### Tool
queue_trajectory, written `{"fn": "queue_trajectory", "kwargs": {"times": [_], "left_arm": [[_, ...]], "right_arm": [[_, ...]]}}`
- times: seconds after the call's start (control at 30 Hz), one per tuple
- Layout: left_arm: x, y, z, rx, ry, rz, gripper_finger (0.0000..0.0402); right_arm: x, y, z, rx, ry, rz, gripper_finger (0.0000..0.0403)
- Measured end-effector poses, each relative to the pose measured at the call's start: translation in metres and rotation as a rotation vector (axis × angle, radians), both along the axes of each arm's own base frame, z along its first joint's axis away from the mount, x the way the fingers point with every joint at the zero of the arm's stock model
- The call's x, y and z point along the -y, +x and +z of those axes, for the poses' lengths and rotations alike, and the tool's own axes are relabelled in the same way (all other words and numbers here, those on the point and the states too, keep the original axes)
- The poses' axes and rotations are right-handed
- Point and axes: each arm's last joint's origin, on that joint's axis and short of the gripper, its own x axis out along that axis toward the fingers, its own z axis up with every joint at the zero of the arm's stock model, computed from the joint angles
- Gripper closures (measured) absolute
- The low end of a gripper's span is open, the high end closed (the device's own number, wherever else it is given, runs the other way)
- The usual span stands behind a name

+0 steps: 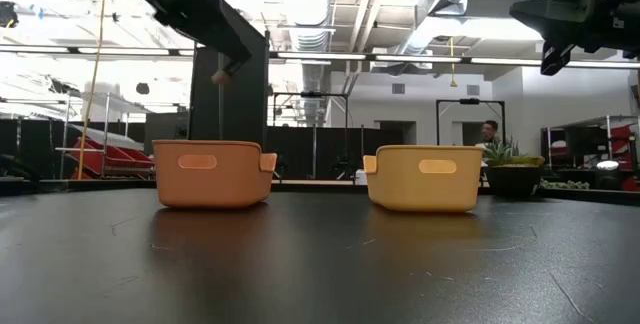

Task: Sort batteries
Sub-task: Put the bottom black battery into the orange bin, then put the black battery into the orange bin

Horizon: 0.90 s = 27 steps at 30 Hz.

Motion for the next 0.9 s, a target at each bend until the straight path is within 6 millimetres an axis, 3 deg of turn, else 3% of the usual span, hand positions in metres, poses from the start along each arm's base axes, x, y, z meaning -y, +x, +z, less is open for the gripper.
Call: {"fn": "queue_trajectory", "kwargs": {"times": [0.2, 0.53, 0.7, 0.9], "left_arm": [[-0.022, 0.013, -0.01, -0.051, -0.083, 0.001, 0.0361], [-0.039, 0.035, -0.051, -0.209, -0.147, 0.005, 0.0352], [-0.039, 0.036, -0.054, -0.224, -0.145, 0.006, 0.0303], [-0.039, 0.028, -0.041, -0.206, -0.144, -0.003, 0.0236]], "right_arm": [[0.0, 0.0, 0.0, 0.0, 0.0, 0.0, 0.0374], [0.0, 0.0, 0.0, 0.001, 0.001, 0.0, 0.0374], [0.0, 0.0, 0.0, 0.002, 0.001, 0.0, 0.0374], [0.0, 0.0, 0.0, 0.001, 0.001, 0.0, 0.0374]]}}
